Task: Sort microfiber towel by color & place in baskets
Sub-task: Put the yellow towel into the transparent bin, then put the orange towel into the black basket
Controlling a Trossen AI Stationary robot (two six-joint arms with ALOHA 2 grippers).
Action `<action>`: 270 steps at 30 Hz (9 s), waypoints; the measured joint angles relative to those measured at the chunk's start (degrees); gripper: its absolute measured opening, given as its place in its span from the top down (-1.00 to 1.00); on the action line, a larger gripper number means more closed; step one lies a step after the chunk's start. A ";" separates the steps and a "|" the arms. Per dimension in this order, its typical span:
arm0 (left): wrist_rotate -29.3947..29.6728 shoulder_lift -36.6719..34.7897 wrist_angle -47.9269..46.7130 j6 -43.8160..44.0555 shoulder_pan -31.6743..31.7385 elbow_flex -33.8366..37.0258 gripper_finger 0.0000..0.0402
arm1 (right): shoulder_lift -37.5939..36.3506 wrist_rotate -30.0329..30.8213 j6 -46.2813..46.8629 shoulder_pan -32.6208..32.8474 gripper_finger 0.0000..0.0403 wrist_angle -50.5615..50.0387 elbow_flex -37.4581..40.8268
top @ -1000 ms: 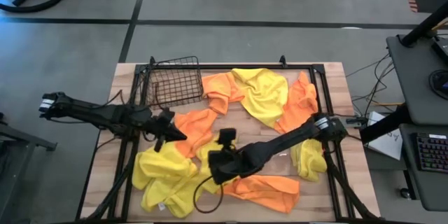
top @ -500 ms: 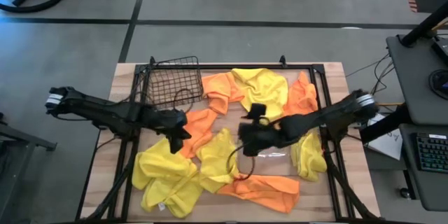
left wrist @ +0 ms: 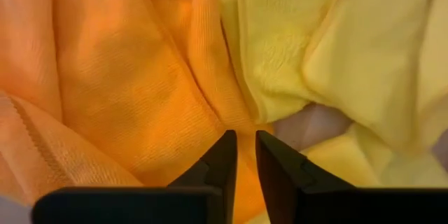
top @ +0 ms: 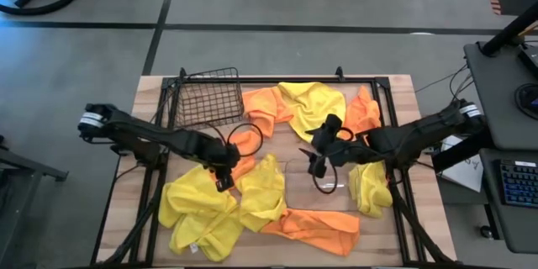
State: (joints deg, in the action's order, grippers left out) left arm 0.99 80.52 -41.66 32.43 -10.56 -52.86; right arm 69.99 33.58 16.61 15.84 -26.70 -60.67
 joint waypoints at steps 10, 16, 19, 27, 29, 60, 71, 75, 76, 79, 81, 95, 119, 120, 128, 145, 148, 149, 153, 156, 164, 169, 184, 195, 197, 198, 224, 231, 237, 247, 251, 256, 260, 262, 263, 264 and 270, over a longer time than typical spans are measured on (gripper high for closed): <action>3.87 2.90 -0.49 -1.80 -1.77 0.02 0.43 | 0.42 -6.73 10.93 -0.02 -0.45 -4.86 -0.25; 5.70 1.77 -0.36 -2.95 -3.53 0.04 0.40 | -0.10 -6.57 27.45 -1.55 -0.42 -18.55 -2.06; 5.97 1.56 0.72 -4.38 -3.68 0.07 0.40 | 0.05 -7.47 31.37 -4.10 -0.42 -22.96 -1.92; 6.12 1.32 5.63 -8.03 -3.74 0.07 0.41 | 1.16 -15.57 30.30 -16.35 -0.47 -25.81 -1.72; 6.19 0.77 5.63 -8.80 -3.91 0.11 0.41 | 1.74 -17.62 28.46 -20.16 -0.50 -25.80 -1.83; 19.33 -16.22 13.14 -24.68 -6.87 0.15 0.41 | 25.38 -27.57 4.56 -41.47 -0.55 -11.94 -1.98; 21.66 -15.65 13.13 -24.59 -6.87 0.15 0.41 | 29.59 -27.62 3.23 -42.48 -0.44 -7.48 -2.05; 21.64 -15.25 13.18 -24.48 -6.87 0.15 0.41 | 30.40 -27.67 3.27 -42.78 -0.18 -7.30 -1.98; 21.66 -15.25 13.22 -24.48 -6.87 0.15 0.41 | 30.86 -27.92 3.27 -42.83 -0.10 -7.28 -1.98; 22.97 -15.31 13.63 -24.48 -6.87 0.15 0.41 | 32.21 -28.86 3.06 -42.75 0.15 -6.85 -2.18; 24.17 -15.42 13.78 -24.46 -6.87 0.15 0.41 | 33.04 -29.72 2.87 -42.75 0.32 -6.74 -2.22; 25.41 -15.44 14.73 -24.26 -6.89 0.15 0.41 | 21.90 -27.76 2.13 -42.61 0.94 -7.41 -1.80; 25.47 -16.46 17.08 -24.41 -6.89 0.26 0.41 | -17.76 -21.47 2.18 -20.49 0.94 5.76 -1.84; 25.48 -16.84 17.07 -24.41 -6.89 0.27 0.41 | -18.27 -22.38 2.85 -18.74 0.94 6.26 -1.85; 25.46 -19.92 17.27 -23.79 -6.89 0.28 0.41 | -17.12 -29.86 4.60 -4.06 0.94 7.40 -1.85; 24.44 -19.05 17.24 -19.41 -9.38 0.28 0.41 | -7.80 -14.19 25.65 6.80 0.94 -16.28 -1.92; 24.39 -19.03 17.24 -19.24 -10.23 0.28 0.41 | -4.72 -17.61 25.97 6.82 0.94 -14.41 -1.92; 24.39 -19.03 17.24 -18.87 -10.45 0.28 0.41 | -3.55 -19.41 25.85 6.82 0.94 -13.20 -1.92; 24.39 -19.03 17.22 -17.69 -11.62 0.28 0.41 | 0.99 -24.94 24.74 7.95 0.94 -8.02 -1.93; 24.37 -18.85 17.20 -16.47 -12.73 0.28 0.41 | 3.28 -25.28 25.38 8.69 0.94 -8.45 -1.94; 24.37 -18.83 17.19 -13.50 -16.03 0.37 0.41 | 5.90 -20.09 32.35 8.79 0.93 -18.75 -1.94; 24.33 -18.83 17.13 -12.27 -16.31 0.39 0.41 | 6.66 -20.04 32.47 8.79 0.81 -19.83 -1.94; 24.37 -18.54 15.77 -8.75 -16.40 0.68 0.41 | 3.49 -22.01 33.07 8.81 -0.13 -24.11 -1.94; 24.44 -14.21 15.95 -5.78 -16.40 0.44 0.41 | -1.18 -22.89 33.40 8.78 -0.41 -24.02 -1.94; 24.47 -13.72 16.16 -4.98 -16.40 0.28 0.41 | -1.17 -20.84 33.21 8.59 -0.37 -23.98 -1.94; 24.51 -13.46 16.18 -4.45 -16.40 0.24 0.41 | -0.90 -20.14 32.72 8.33 -0.34 -23.92 -1.94; 24.59 -9.42 16.39 1.59 -17.41 0.15 0.41 | 15.61 -27.92 5.87 0.85 0.91 -8.22 -1.92; 23.51 -7.86 16.05 1.67 -17.41 0.11 0.41 | 18.02 -26.75 6.27 1.79 0.94 -10.64 -1.92; 20.07 -4.82 10.25 4.88 -17.40 0.09 0.41 | 19.67 -26.02 6.00 1.77 0.94 -10.74 -1.92; 15.60 4.61 6.66 8.43 -11.29 0.09 0.41 | 14.16 -26.05 8.59 1.81 0.94 -11.90 -1.92; 14.52 8.34 6.80 6.23 -7.22 0.09 0.41 | 11.97 -26.03 9.76 2.07 0.94 -12.23 -1.92; 14.40 10.70 7.29 3.40 -2.40 0.09 0.41 | 10.94 -26.00 10.35 2.29 0.94 -11.96 -1.92; 17.29 10.98 7.71 3.40 -0.12 0.09 0.40 | 10.96 -25.98 10.42 2.43 0.94 -11.94 -1.92; 17.37 10.77 7.80 3.41 0.66 0.09 0.36 | 11.02 -26.00 10.42 2.43 0.94 -11.80 -1.92; 17.39 10.60 7.77 3.52 0.97 0.07 0.33 | 11.02 -25.98 10.42 2.43 0.94 -11.78 -1.92; 17.44 10.50 7.80 3.83 1.29 -0.02 0.28 | 11.02 -26.00 10.42 2.43 0.94 -11.74 -1.92; 19.19 12.35 9.32 6.46 3.19 -0.04 -0.08 | 11.02 -25.98 10.72 2.43 0.94 -11.52 -1.92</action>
State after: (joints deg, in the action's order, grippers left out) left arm 20.19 92.87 -32.34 38.89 -7.37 -52.90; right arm 81.01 7.60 27.33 18.26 -38.22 -62.59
